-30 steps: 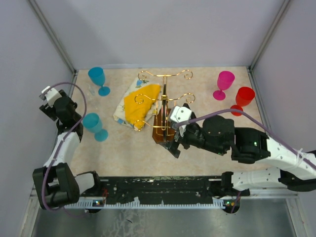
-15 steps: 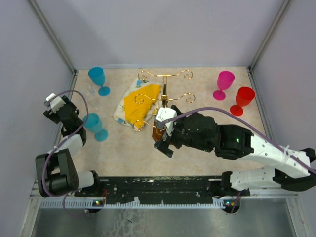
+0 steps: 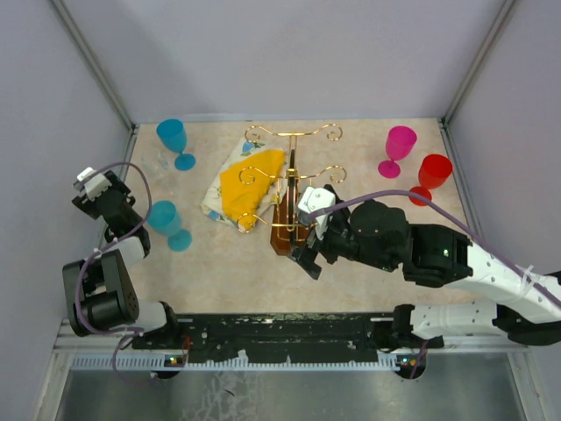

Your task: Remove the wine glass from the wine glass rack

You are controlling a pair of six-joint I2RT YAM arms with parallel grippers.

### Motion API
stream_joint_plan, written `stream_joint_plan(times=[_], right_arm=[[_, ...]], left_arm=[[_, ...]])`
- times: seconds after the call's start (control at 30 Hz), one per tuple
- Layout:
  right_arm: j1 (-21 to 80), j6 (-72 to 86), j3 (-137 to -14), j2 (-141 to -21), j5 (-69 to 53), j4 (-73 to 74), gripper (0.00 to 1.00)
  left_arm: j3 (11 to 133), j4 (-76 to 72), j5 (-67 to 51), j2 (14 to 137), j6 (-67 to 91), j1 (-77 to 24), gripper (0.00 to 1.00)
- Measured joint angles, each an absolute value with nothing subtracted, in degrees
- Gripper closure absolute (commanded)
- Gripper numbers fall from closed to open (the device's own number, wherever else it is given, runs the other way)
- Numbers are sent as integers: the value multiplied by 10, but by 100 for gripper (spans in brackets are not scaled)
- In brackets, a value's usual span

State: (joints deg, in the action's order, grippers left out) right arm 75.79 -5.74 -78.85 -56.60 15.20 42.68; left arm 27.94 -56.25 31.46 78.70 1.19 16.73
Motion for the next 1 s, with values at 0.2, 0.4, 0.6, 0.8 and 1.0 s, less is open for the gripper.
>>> stream_joint_plan(times=[0.2,0.4,0.6,0.8,1.0], right_arm=[[749,-58,-772,-554,153,428,1],[734,-60,-754,-552,149,428,1],[726,-66,-750,-552,146,429,1],[723,-69,-750,-552,140,428,1],[722,-70,-750,-553,137,428,1]], left_arm=[[279,-564,294,790,29,193,47],[268,-585,266,822,31,200,48],[262,-610,244,848,26,200,46],[262,-627,232,863,13,200,43],[262,-629,229,873,9,200,38]])
